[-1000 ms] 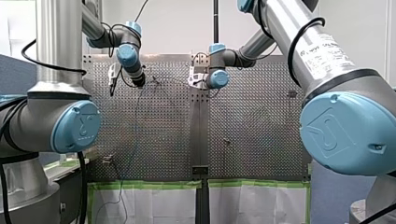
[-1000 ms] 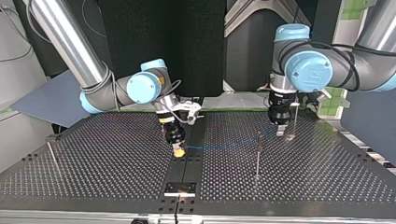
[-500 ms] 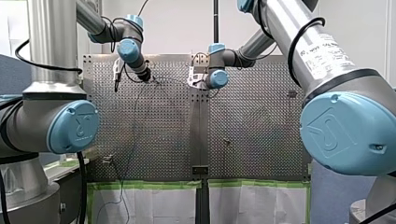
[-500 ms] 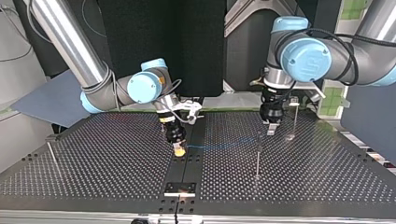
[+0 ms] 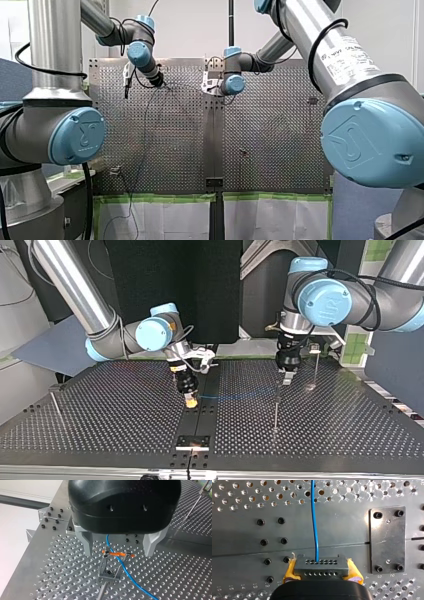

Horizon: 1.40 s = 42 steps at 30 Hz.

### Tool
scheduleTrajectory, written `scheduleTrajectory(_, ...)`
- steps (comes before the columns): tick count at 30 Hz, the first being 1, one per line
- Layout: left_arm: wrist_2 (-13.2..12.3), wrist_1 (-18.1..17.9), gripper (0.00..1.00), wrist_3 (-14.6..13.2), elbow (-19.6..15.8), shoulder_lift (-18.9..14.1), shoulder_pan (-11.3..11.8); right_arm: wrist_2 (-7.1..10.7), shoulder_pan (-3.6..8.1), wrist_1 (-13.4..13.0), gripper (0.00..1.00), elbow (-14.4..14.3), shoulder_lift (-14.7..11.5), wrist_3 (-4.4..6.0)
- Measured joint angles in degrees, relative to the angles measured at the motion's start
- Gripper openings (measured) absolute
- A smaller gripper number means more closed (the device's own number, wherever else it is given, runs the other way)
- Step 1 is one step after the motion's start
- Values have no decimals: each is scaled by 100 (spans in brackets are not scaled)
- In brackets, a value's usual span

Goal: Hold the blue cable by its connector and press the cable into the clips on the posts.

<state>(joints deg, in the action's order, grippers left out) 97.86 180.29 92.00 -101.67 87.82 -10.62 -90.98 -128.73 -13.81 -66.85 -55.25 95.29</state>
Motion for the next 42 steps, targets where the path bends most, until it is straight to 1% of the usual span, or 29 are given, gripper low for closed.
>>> scheduleTrajectory(20, -31, 5, 100, -9, -2, -3, -4, 7, 17, 42, 0, -1, 1, 0)
scheduleTrajectory(24, -32, -16, 100, -91, -1, -3, -7, 9, 25, 44, 0, 0, 0, 0)
scheduleTrajectory(28, -46, -48, 100, -263, 0, -2, -31, 9, 38, 50, 0, 0, 0, 0)
scheduleTrajectory(31, -115, -72, 100, -391, 0, -5, -108, 10, 56, 52, 0, -1, 0, -1)
scheduleTrajectory(33, -184, -95, 100, -481, 0, -5, -184, 9, 64, 53, 0, 0, 0, -6)
scheduleTrajectory(35, -195, -147, 100, -576, 6, -3, -277, 9, 68, 53, 0, 0, 0, -12)
scheduleTrajectory(38, -113, -271, 100, -619, 77, -2, -421, 11, 70, 53, 0, 0, 0, -12)
scheduleTrajectory(42, 51, -447, 100, -510, 233, 17, -604, 16, 78, 68, 0, 0, 0, -3)
